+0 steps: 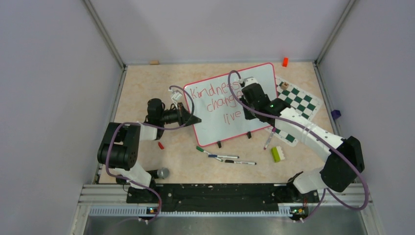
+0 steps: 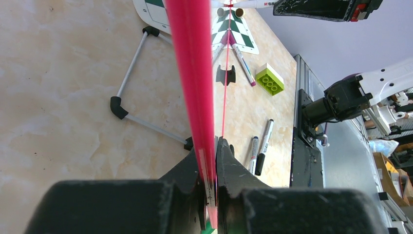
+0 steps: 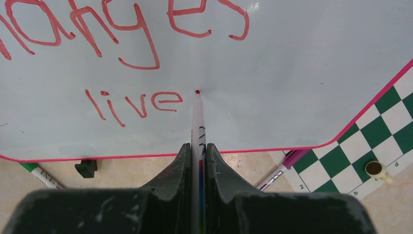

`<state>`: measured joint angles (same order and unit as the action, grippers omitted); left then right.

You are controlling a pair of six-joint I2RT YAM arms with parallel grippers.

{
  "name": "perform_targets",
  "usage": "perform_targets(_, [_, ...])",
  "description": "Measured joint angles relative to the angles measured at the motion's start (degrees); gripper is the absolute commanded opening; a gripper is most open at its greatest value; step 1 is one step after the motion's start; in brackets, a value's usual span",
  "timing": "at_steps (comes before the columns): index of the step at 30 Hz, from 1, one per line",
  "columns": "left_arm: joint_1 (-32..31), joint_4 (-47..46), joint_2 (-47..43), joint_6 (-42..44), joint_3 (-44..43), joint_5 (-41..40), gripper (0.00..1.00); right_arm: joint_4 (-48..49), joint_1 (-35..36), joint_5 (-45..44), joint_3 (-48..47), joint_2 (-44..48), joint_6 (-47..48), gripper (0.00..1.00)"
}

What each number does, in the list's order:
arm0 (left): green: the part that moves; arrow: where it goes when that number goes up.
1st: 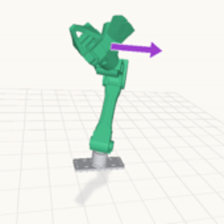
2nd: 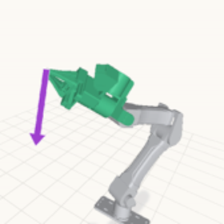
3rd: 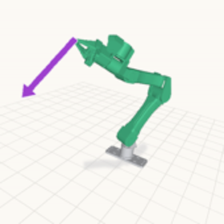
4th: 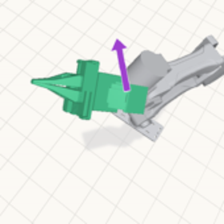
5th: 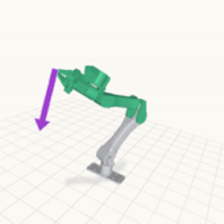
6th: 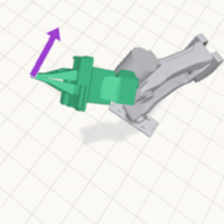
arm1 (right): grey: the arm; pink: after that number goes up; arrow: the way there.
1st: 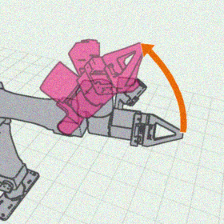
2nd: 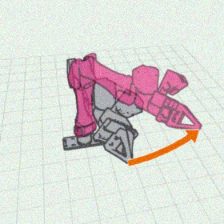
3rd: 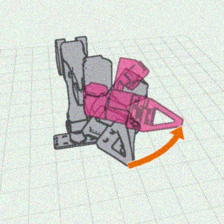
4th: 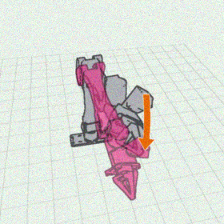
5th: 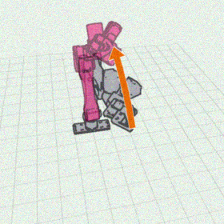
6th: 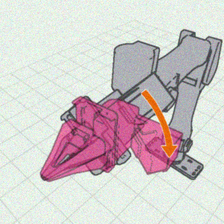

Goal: Write a sentence on the whiteboard
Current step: Open the sentence on the whiteboard.

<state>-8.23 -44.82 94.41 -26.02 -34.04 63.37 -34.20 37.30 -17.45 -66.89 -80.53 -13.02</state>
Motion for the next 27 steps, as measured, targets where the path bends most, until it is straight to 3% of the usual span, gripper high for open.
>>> perform_targets(27, [0.0,-0.22,0.0,-0.07,0.09,-0.04,0.0,0.68,-0.35,4.76,0.15,0.0,2.34,0.0])
